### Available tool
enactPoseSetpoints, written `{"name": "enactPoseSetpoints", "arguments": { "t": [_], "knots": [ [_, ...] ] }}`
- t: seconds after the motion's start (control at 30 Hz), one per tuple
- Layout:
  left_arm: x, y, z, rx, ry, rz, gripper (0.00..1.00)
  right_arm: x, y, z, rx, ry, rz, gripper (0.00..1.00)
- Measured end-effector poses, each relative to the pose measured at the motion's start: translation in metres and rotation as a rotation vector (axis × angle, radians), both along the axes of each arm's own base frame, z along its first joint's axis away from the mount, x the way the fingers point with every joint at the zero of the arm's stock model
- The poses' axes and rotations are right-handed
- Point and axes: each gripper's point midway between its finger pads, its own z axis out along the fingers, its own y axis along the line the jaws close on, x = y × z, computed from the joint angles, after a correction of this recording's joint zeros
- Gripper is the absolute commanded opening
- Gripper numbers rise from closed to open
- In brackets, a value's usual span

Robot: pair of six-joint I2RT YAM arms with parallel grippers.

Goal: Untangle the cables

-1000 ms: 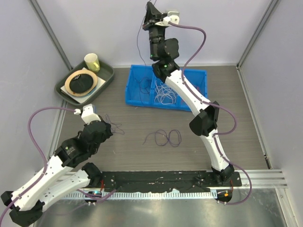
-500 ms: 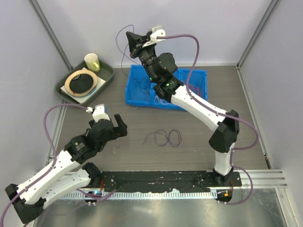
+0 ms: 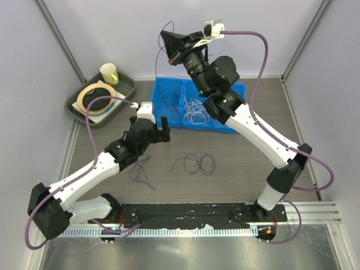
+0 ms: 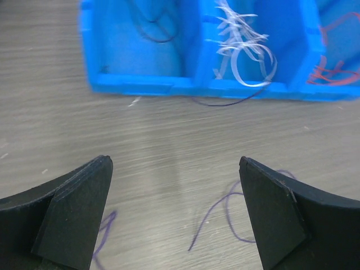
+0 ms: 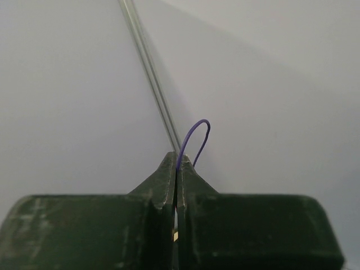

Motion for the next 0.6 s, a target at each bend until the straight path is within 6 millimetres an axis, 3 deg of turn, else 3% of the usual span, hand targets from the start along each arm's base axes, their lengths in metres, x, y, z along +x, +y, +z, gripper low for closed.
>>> {"name": "enactPoseSetpoints", "arguments": {
  "t": [0.17, 0.3, 0.37, 0.4, 0.43, 0.5, 0.6],
  "knots": [
    [0.009, -0.05, 0.003, -0.064, -0.036, -0.205, 1.0, -0.001, 0.007, -0.011, -0.02, 0.044, 0.028, 0.01],
    [0.024, -0.072, 0.003, -0.072, -0.061, -0.252, 1.0, -0.004, 0.012, -0.015, -0.032, 0.061, 0.038, 0.01],
    [0.041, -0.081, -0.001, -0.047, -0.057, -0.235, 0.63, -0.007, 0.015, -0.016, -0.036, 0.065, 0.047, 0.01],
    [0.05, -0.085, -0.004, -0.033, -0.054, -0.219, 0.4, -0.009, 0.017, -0.017, -0.039, 0.067, 0.052, 0.01],
    [0.057, -0.087, -0.006, -0.023, -0.047, -0.203, 0.01, -0.01, 0.018, -0.018, -0.041, 0.07, 0.054, 0.01],
    [0.071, -0.089, -0.009, 0.006, -0.038, -0.16, 0.0, -0.011, 0.019, -0.019, -0.047, 0.075, 0.054, 0.01],
    [0.075, -0.079, -0.009, 0.035, -0.022, -0.097, 0.0, -0.011, 0.016, -0.02, -0.061, 0.083, 0.031, 0.01]
  ]
}}
